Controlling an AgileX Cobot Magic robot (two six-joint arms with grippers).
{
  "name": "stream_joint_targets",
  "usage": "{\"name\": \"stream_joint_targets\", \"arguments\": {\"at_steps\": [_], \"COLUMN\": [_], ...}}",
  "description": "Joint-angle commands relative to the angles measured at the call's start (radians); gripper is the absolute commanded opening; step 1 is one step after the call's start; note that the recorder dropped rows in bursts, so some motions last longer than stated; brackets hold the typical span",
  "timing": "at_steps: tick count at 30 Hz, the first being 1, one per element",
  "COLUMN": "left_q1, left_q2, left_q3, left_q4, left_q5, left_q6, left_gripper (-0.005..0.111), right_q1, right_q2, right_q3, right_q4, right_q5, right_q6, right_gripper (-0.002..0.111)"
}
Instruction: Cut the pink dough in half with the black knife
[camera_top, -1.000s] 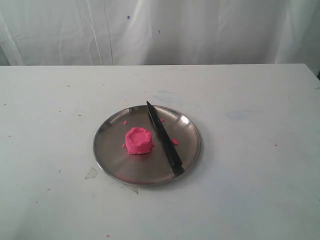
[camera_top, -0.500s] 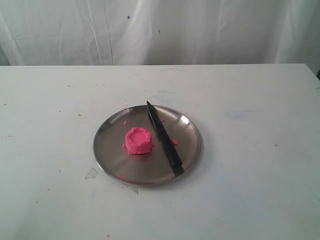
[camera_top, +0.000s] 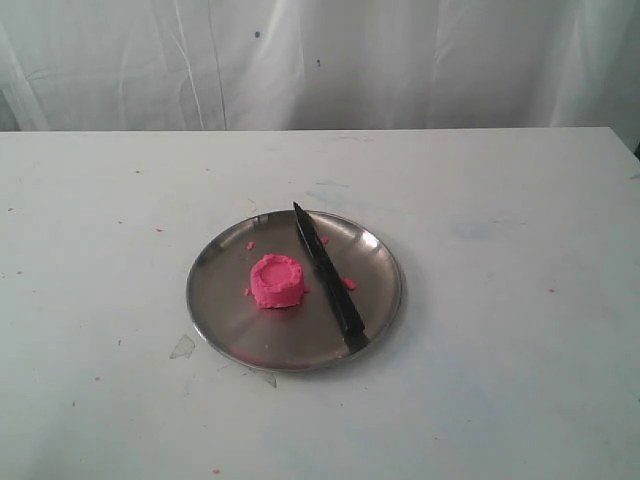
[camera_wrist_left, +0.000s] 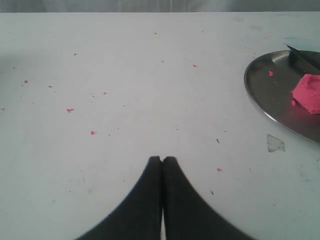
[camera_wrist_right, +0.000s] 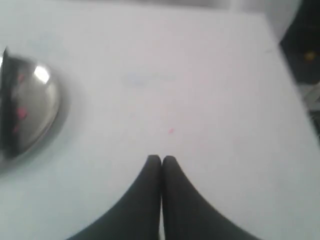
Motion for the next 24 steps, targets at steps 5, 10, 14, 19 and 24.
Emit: {"name": "stream_joint_targets", "arguments": {"at_steps": [5, 10, 14, 19, 24], "left_q1": [0.003, 0.003, 0.003, 0.003, 0.003], "left_q2": [-0.003, -0.003, -0.003, -0.003, -0.003], "left_q3": [0.003, 0.003, 0.003, 0.003, 0.003], "left_q4": [-0.002, -0.002, -0.002, -0.002, -0.002], "left_q5": [-0.005, -0.005, -0.005, -0.005, -0.005], "left_q6": [-0.001, -0.001, -0.001, -0.001, -0.001], "left_gripper": [0.0, 0.0, 0.0, 0.0, 0.0], "right_q1": [0.176, 0.272, 0.328, 0.393, 0.427], "right_q2": [0.426, 0.575, 0.683, 0.811, 1.026], "right_q3": [-0.163, -0.253, -0.314, -0.403, -0.493], "right_q4": [0.446, 0.449, 0.449, 0.453, 0.446], "right_q5": [0.181, 0.112, 0.01, -0.009, -0.071], "right_q6": [-0.432, -0.435, -0.507, -0.568, -0.566], "right_gripper": [0.0, 0.0, 0.0, 0.016, 0.044]}}
